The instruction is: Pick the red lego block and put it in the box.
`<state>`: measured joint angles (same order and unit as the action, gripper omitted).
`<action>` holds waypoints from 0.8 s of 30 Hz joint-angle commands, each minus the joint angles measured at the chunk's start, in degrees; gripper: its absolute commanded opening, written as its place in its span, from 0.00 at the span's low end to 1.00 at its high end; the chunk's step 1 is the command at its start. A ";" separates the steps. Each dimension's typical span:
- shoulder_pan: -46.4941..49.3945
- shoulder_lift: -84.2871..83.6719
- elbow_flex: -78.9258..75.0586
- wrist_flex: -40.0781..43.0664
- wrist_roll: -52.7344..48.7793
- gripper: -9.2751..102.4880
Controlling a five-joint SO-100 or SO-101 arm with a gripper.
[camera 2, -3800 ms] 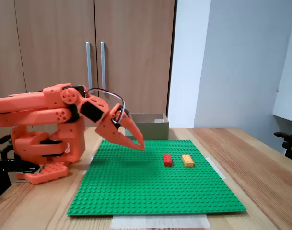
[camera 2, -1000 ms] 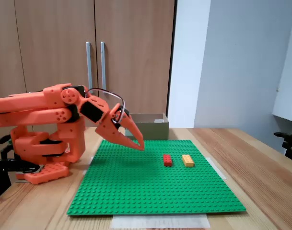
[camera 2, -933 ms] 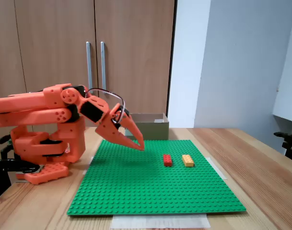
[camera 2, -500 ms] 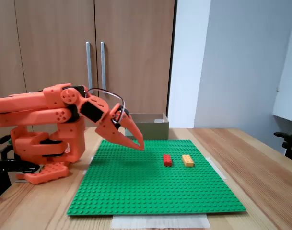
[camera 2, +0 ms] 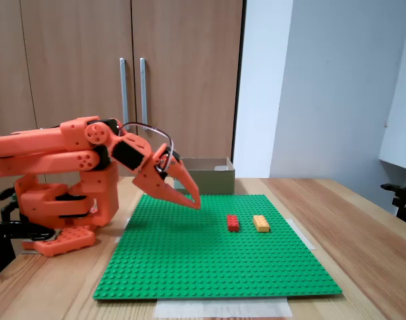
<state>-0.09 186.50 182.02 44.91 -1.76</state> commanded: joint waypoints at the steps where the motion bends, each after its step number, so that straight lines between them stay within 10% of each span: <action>1: -0.88 0.44 0.53 0.26 -0.26 0.07; 24: -0.09 -0.62 0.18 -0.53 0.70 0.07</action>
<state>-0.09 186.33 182.02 44.91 -0.79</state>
